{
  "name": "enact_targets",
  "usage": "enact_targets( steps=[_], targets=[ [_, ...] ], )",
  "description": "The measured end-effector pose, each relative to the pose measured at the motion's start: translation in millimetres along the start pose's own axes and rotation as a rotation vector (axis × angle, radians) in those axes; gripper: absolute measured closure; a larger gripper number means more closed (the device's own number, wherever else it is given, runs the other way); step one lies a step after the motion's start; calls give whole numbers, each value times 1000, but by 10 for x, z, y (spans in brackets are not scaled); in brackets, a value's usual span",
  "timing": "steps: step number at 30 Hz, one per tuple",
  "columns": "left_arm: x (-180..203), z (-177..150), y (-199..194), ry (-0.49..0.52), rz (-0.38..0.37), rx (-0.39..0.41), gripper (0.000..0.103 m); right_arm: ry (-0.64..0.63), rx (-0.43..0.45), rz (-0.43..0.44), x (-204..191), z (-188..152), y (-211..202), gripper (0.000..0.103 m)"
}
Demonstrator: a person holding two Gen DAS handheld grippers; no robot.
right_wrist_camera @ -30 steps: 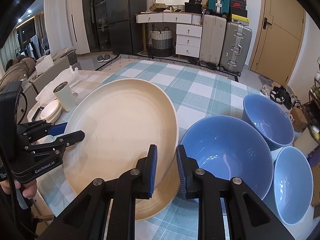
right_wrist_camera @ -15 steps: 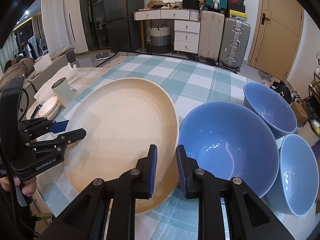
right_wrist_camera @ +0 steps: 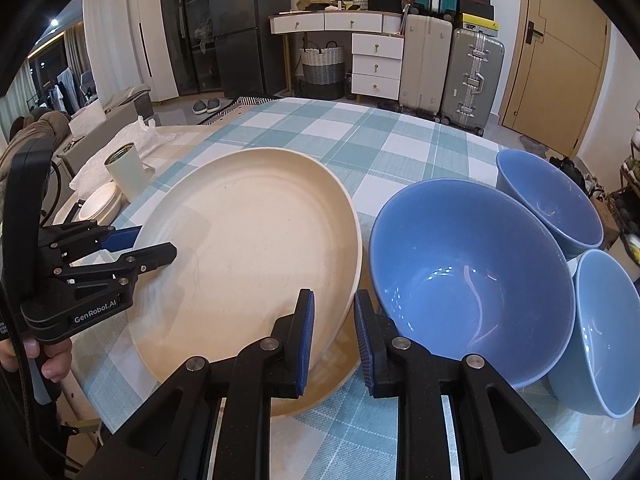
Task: Organize plates and bowls
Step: 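Lower the cream plate onto the other cream plate beside the blue bowls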
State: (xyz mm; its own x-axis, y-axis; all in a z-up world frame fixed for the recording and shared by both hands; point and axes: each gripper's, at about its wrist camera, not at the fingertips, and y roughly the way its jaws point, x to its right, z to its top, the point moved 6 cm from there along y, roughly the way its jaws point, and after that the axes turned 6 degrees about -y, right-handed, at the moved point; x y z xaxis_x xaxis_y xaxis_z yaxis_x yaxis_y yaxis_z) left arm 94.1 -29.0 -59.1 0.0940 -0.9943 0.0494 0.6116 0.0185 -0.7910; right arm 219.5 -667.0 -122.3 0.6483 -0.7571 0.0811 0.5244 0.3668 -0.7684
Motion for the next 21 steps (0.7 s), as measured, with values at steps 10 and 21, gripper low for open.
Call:
enact_targets(
  steps=[10,21],
  targets=[
    [13,-45,101,17,14,-17,74,-9,-27,-18,-34,-100,123,81],
    [97,-82,173,37,10,-21,74,-25,-37,-58,-11,-192,148,81]
  ],
)
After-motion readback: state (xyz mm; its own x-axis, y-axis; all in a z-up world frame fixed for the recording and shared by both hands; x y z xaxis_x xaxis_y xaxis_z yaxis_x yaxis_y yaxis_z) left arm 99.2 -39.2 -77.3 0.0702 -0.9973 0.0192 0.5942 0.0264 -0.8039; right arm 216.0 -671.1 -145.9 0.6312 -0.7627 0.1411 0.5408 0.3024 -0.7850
